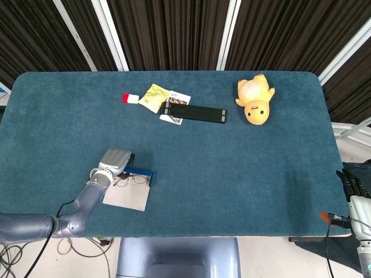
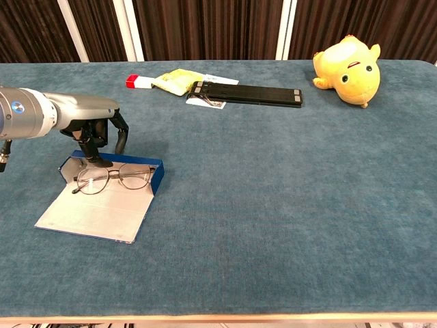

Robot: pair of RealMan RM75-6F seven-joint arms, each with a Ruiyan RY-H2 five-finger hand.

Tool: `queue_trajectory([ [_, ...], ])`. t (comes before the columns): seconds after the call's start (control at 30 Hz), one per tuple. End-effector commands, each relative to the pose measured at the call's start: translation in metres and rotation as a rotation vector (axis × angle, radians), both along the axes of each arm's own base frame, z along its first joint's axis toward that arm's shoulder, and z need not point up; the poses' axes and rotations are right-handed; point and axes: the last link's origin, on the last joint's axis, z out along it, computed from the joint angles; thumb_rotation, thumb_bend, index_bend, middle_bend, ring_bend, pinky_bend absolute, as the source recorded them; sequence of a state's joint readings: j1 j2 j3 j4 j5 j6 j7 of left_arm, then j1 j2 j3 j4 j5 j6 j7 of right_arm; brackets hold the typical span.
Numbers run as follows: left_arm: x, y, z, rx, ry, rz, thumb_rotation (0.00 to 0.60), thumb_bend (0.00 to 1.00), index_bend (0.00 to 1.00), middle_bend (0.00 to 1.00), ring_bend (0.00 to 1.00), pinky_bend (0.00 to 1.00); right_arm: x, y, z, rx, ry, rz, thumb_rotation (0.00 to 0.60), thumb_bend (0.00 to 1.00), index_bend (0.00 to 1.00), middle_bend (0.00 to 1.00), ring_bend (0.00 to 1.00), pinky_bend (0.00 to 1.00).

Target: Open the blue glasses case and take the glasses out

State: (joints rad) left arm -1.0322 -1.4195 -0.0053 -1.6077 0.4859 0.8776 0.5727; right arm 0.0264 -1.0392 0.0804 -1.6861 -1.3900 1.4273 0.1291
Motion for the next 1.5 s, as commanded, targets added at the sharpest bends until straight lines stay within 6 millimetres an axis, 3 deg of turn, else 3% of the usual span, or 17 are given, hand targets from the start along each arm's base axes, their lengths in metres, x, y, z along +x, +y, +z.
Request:
queue_trajectory([
  [0.03, 0.001, 0.0, 0.0, 0.004, -0.004, 0.0, 0.6, 0.31, 0.58, 0.98, 0.85, 0.92, 0.0, 0.0, 0.0, 0.0, 0.0, 0.0, 0.6, 0.16, 0.0, 0.0, 0.0, 0.2],
  [0.47, 0.001, 0.007, 0.01, 0.094, -0.058, 0.01, 0.6, 0.33, 0.62, 1.0, 0.87, 0.93, 0.0, 0.0, 0.0, 0.001, -0.002, 0.0, 0.6, 0.16, 0.0, 0.0, 0.0, 0.2],
  [0.93, -0.019, -0.006, 0.007, 0.305, -0.087, -0.039, 0.6, 0.33, 0.63, 1.0, 0.88, 0.93, 0.0, 0.0, 0.0, 0.0, -0.006, -0.002, 0.6, 0.16, 0.0, 0.0, 0.0, 0.2],
  [1.33, -0.029, -0.009, 0.003, 0.356, -0.1, -0.033, 0.6, 0.33, 0.64, 1.0, 0.88, 0.94, 0.001, -0.001, 0.0, 0.001, -0.009, -0.003, 0.6, 0.16, 0.0, 0.0, 0.0, 0.2],
  [1.43, -0.03, -0.004, 0.003, 0.36, -0.095, -0.03, 0.6, 0.33, 0.61, 1.0, 0.88, 0.94, 0.001, 0.0, -0.001, 0.002, -0.009, -0.003, 0.6, 0.16, 0.0, 0.0, 0.0, 0.2],
  [1.5, -0.03, 0.0, 0.002, 0.36, -0.09, -0.024, 0.6, 0.32, 0.52, 1.0, 0.88, 0.94, 0.001, -0.001, -0.001, 0.002, -0.008, -0.003, 0.6, 0.16, 0.0, 0.0, 0.0, 0.2],
])
